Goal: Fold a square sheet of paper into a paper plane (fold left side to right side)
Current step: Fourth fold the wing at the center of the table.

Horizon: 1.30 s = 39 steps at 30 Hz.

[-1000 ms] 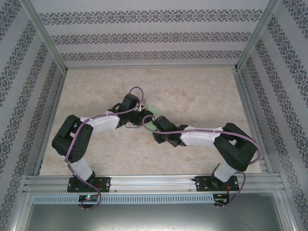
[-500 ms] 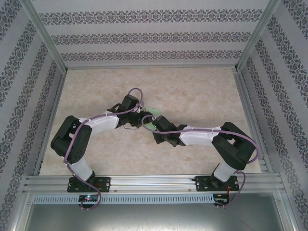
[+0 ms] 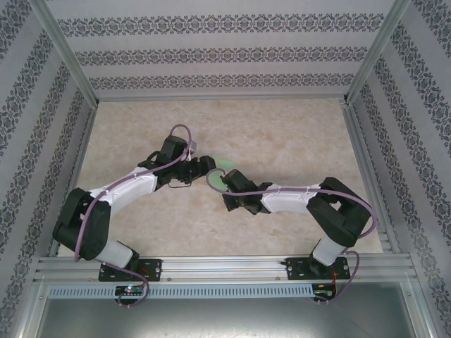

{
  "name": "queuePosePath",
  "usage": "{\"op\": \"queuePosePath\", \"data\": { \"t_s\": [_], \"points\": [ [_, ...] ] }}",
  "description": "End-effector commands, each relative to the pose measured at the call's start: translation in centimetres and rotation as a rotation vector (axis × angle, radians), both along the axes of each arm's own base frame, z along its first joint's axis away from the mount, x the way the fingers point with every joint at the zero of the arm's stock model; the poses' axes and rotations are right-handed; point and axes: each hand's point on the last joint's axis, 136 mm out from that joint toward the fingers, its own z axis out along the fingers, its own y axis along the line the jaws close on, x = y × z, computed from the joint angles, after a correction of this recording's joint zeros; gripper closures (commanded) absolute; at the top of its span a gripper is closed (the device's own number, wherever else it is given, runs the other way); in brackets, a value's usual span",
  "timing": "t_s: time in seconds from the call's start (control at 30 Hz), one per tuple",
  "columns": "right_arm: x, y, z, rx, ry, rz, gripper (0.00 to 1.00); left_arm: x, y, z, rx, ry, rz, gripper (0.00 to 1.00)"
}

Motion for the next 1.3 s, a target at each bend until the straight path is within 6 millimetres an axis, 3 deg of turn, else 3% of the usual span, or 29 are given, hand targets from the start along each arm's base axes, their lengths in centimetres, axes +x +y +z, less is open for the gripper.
{"op": "queuePosePath", "data": {
  "t_s": [0.0,0.17,0.4,0.73,1.27],
  "points": [
    [-0.8,0.0,-0.7,-0.014,0.024,0.025,0.93,0.1,1.0,0.0,-0.009,-0.008,0.018,0.25],
    [-1.0,0.5,-0.1,0.076,0.044,0.033,0.94,0.1,1.7,-0.8,-0.028,0.002,0.037,0.32],
    [-1.1,1.0,0.5,0.172,0.096,0.054,0.94,-0.3,-0.6,-2.8,-0.113,0.037,-0.031,0.46],
    [-1.1,0.6,-0.2,0.2,0.131,0.039,0.94,0.4,-3.2,-4.7,-0.109,0.077,-0.084,0.46],
    [-1.1,0.6,-0.7,0.212,0.154,0.033,0.95,1.2,-4.5,-7.4,-0.079,0.137,-0.1,0.48]
  ]
}}
